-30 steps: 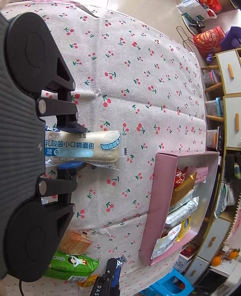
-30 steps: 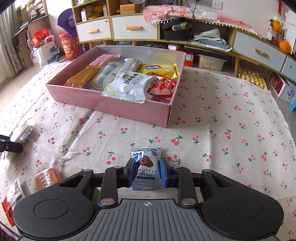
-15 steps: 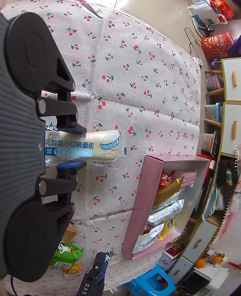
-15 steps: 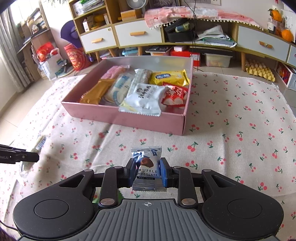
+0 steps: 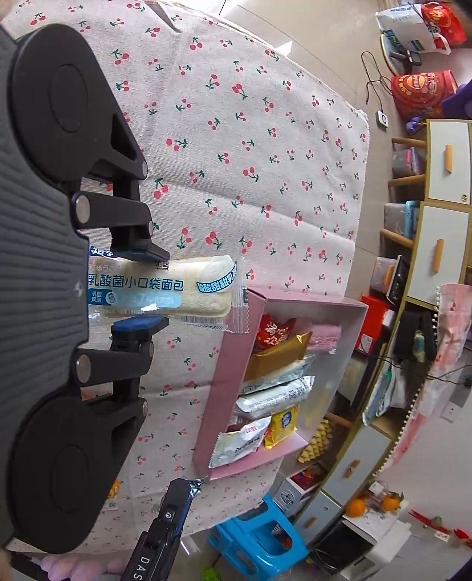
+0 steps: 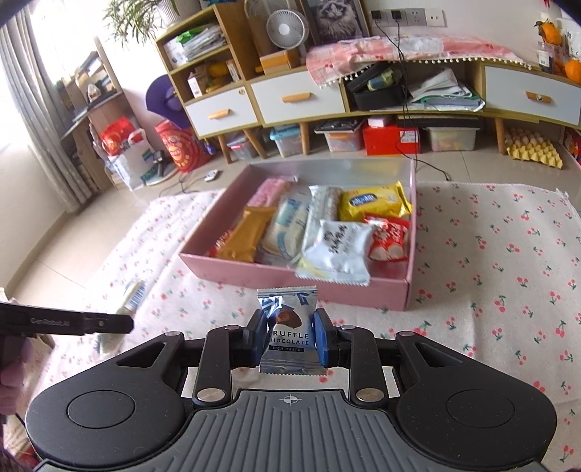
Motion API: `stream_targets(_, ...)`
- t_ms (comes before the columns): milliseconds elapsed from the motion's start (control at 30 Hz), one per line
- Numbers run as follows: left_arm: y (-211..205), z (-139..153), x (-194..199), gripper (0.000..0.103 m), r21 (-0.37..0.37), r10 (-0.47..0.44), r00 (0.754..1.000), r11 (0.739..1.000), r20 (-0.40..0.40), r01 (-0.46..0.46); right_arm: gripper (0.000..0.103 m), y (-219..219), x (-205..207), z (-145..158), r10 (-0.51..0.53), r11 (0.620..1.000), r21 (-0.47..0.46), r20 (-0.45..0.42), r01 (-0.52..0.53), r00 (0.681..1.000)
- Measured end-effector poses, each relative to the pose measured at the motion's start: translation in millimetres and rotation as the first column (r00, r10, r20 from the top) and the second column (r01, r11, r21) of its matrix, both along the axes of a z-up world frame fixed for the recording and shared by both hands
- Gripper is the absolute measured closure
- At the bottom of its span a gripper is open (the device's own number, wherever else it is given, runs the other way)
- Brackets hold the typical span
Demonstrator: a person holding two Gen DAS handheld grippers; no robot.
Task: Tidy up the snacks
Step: 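Carry both held packets up toward the pink box, then lower both packets into the pink box and open both grippers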
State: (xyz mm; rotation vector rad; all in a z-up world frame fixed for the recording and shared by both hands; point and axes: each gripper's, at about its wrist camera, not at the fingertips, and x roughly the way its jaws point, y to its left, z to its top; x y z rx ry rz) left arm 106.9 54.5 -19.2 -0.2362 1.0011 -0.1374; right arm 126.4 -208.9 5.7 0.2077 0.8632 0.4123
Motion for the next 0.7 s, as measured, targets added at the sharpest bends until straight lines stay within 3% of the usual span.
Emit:
stream_targets(533, -15, 12, 41, 0.075, -0.164, 0.078, 0.991, 0.985, 0.107, -0.06, 0.077, 13, 49, 3, -0.123, 0.984, 0.128, -0.038, 0.127, 0.992)
stream_targets(700, -23, 13, 56, 0.075, -0.161, 0.088, 0.988, 0.985, 0.127, -0.067, 0.077, 19, 68, -7, -0.145, 0.968, 0.191, -0.089, 0.16, 0.985)
